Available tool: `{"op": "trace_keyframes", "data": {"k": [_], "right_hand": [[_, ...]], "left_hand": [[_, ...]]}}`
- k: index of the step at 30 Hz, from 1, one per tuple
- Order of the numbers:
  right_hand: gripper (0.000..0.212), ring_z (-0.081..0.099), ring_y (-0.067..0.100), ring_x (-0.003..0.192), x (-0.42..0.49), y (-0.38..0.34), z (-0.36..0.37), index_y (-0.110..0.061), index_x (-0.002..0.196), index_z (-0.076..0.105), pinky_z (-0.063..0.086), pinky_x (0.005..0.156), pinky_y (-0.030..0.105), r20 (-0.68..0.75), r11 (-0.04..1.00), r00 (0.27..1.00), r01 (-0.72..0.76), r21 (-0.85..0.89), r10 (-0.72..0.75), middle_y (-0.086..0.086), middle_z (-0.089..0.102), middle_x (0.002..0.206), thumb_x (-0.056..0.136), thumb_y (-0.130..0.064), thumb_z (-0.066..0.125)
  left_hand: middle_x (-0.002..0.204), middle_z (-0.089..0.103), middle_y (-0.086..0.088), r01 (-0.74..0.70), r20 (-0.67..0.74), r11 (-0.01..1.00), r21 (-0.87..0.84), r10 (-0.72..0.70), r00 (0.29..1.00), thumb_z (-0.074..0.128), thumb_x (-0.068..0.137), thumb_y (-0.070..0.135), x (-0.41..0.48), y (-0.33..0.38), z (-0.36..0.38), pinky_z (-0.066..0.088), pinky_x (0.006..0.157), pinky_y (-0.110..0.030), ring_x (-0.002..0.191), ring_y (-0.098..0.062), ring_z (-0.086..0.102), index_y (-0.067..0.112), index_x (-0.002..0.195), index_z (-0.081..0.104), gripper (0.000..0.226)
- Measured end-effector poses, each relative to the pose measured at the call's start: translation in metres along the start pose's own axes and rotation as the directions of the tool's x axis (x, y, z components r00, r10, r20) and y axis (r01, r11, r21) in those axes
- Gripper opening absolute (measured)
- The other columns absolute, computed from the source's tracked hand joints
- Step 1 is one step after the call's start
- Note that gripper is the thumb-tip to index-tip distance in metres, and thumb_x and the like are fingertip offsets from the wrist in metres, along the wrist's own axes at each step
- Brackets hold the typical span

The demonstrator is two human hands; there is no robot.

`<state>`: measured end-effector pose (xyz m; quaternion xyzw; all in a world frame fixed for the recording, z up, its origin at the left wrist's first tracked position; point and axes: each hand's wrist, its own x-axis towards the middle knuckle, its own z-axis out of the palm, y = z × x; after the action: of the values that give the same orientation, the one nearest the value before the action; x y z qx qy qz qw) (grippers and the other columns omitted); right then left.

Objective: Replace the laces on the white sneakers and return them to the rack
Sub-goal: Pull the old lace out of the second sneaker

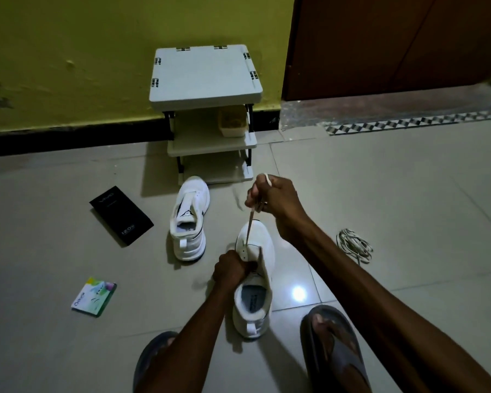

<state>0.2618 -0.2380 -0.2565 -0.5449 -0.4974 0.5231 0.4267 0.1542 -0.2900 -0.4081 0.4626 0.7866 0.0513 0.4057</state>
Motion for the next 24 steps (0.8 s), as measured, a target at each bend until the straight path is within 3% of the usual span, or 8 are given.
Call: {"op": "trace_keyframes", "data": {"k": [3, 6, 8, 10, 16, 18, 20, 24], "right_hand": [[0.029, 0.061, 0.019, 0.065, -0.004, -0.007, 0.006, -0.015, 0.069, 0.058, 0.058, 0.073, 0.042, 0.055, 0.997, 0.996, 0.061, 0.050, -0.064, 0.004, 0.060, 0.068, 0.094, -0.006, 0.045], [0.032, 0.053, 0.015, 0.056, 0.000, -0.017, 0.009, -0.016, 0.070, 0.054, 0.047, 0.056, 0.028, 0.007, 0.992, 0.992, 0.127, 0.026, -0.127, 0.000, 0.055, 0.061, 0.100, -0.015, 0.041], [0.037, 0.048, 0.013, 0.055, 0.010, -0.024, 0.002, -0.016, 0.072, 0.056, 0.039, 0.050, 0.023, -0.053, 0.995, 0.993, 0.101, -0.004, -0.101, -0.001, 0.053, 0.060, 0.104, -0.027, 0.040], [0.040, 0.045, 0.014, 0.054, 0.017, -0.018, -0.010, -0.015, 0.072, 0.058, 0.036, 0.050, 0.024, -0.009, 0.997, 0.999, 0.048, -0.062, -0.049, 0.001, 0.052, 0.061, 0.104, -0.033, 0.040], [0.037, 0.053, 0.015, 0.060, 0.017, 0.038, -0.046, -0.011, 0.082, 0.066, 0.040, 0.050, 0.019, 0.075, 0.917, 0.983, -0.125, -0.380, 0.165, -0.001, 0.059, 0.069, 0.099, -0.040, 0.050], [0.040, 0.060, 0.016, 0.063, 0.017, 0.048, -0.059, -0.007, 0.091, 0.067, 0.045, 0.056, 0.023, 0.085, 0.856, 0.970, -0.160, -0.492, 0.230, 0.001, 0.064, 0.075, 0.098, -0.044, 0.051], [0.041, 0.068, 0.022, 0.075, 0.019, 0.057, -0.075, -0.004, 0.094, 0.065, 0.049, 0.073, 0.032, 0.092, 0.743, 0.960, -0.143, -0.653, 0.265, 0.009, 0.070, 0.085, 0.097, -0.042, 0.049], [0.021, 0.063, 0.032, 0.095, 0.022, 0.074, -0.112, -0.010, 0.080, 0.055, 0.048, 0.080, 0.036, 0.060, 0.528, 0.958, -0.103, -0.843, 0.281, 0.015, 0.068, 0.098, 0.093, -0.026, 0.050]], "left_hand": [[0.128, 0.060, -0.013, -0.007, 0.030, 1.000, 0.025, 0.006, 1.000, 0.069, 0.081, 0.054, -0.001, 0.002, -0.001, 0.049, 0.090, -0.036, 0.116, -0.033, 0.059, 0.010, 0.122, 0.057, 0.062], [0.125, 0.062, -0.011, -0.014, 0.053, 1.000, 0.022, 0.013, 0.999, 0.068, 0.079, 0.058, -0.001, 0.002, -0.003, 0.050, 0.086, -0.034, 0.112, -0.030, 0.060, 0.011, 0.120, 0.059, 0.062], [0.120, 0.066, -0.007, -0.038, 0.057, 0.999, -0.016, 0.039, 0.998, 0.068, 0.079, 0.058, -0.004, 0.002, -0.005, 0.049, 0.086, -0.033, 0.109, -0.029, 0.062, 0.015, 0.116, 0.063, 0.057], [0.119, 0.066, -0.005, -0.049, 0.049, 0.998, -0.031, 0.050, 0.998, 0.067, 0.076, 0.061, -0.007, 0.000, -0.005, 0.048, 0.088, -0.033, 0.110, -0.029, 0.061, 0.020, 0.116, 0.064, 0.057], [0.121, 0.063, -0.009, -0.081, -0.023, 0.996, 0.020, 0.082, 0.996, 0.062, 0.078, 0.060, -0.007, -0.002, -0.002, 0.048, 0.087, -0.035, 0.109, -0.031, 0.060, 0.017, 0.116, 0.058, 0.057], [0.125, 0.060, -0.010, -0.085, -0.076, 0.993, 0.085, 0.092, 0.993, 0.060, 0.082, 0.058, -0.007, 0.002, -0.004, 0.047, 0.090, -0.037, 0.113, -0.033, 0.058, 0.016, 0.120, 0.057, 0.057], [0.129, 0.057, -0.012, -0.068, -0.127, 0.991, 0.117, 0.083, 0.988, 0.057, 0.086, 0.053, -0.007, 0.008, -0.006, 0.045, 0.094, -0.038, 0.117, -0.034, 0.055, 0.013, 0.123, 0.054, 0.055], [0.130, 0.048, -0.013, -0.113, -0.295, 0.982, 0.149, 0.153, 0.943, 0.051, 0.093, 0.038, -0.009, 0.028, -0.006, 0.040, 0.095, -0.042, 0.120, -0.033, 0.048, 0.011, 0.127, 0.050, 0.043]]}}
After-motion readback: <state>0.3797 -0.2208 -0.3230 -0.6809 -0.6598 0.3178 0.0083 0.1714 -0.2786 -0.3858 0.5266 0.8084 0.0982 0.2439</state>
